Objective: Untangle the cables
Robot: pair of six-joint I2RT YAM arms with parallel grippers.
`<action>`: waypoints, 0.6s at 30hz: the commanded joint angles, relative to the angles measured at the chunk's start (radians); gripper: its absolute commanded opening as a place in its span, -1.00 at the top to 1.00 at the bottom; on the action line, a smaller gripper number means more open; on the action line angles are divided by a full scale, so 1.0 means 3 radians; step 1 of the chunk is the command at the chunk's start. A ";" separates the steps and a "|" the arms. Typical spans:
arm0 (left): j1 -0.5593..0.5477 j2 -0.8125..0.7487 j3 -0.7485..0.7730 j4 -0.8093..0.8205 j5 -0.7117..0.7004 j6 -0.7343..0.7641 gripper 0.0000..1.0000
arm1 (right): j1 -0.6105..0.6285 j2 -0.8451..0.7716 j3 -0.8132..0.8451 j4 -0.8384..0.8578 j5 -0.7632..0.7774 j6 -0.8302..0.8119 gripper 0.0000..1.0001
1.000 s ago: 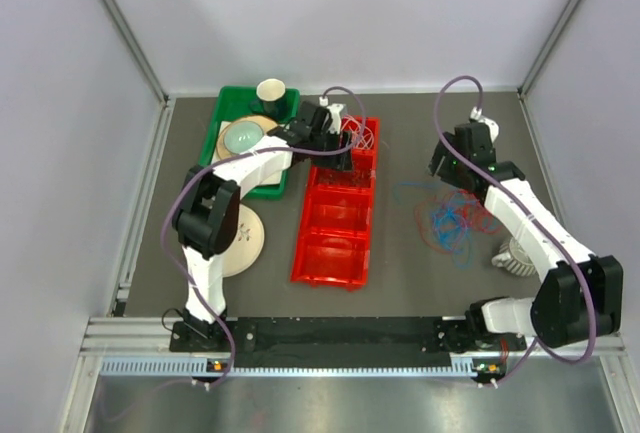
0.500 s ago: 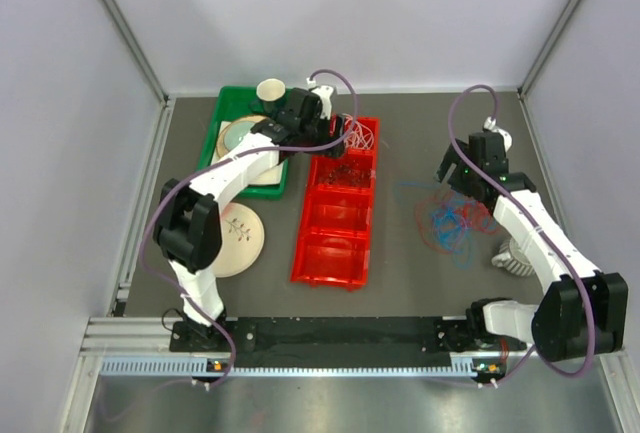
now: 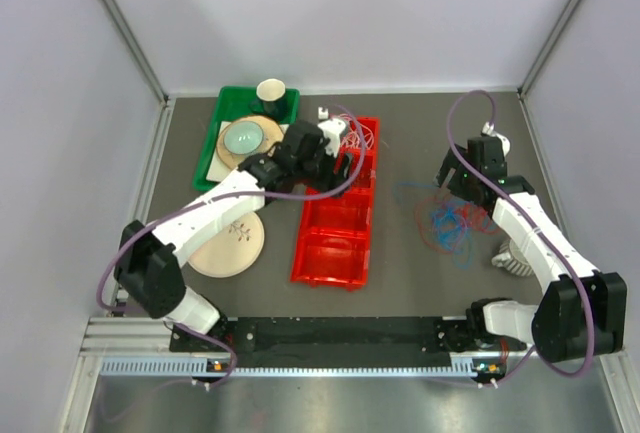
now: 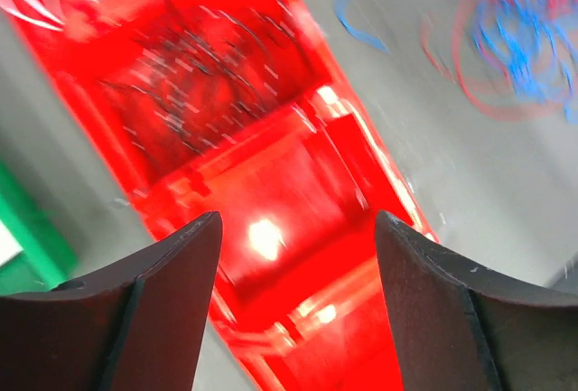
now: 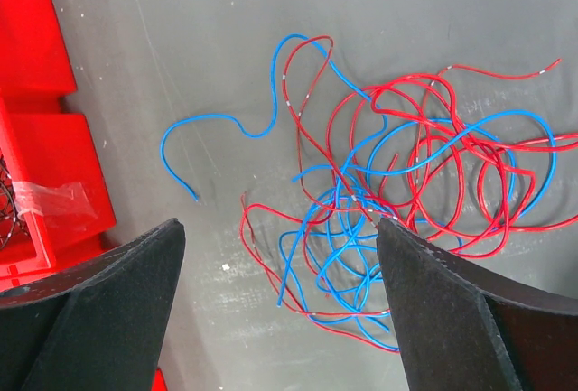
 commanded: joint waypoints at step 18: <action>-0.0987 0.0861 -0.0084 0.0747 -0.0713 -0.1433 -0.36 | -0.0039 -0.0111 -0.0016 0.0079 -0.0007 -0.0042 -0.73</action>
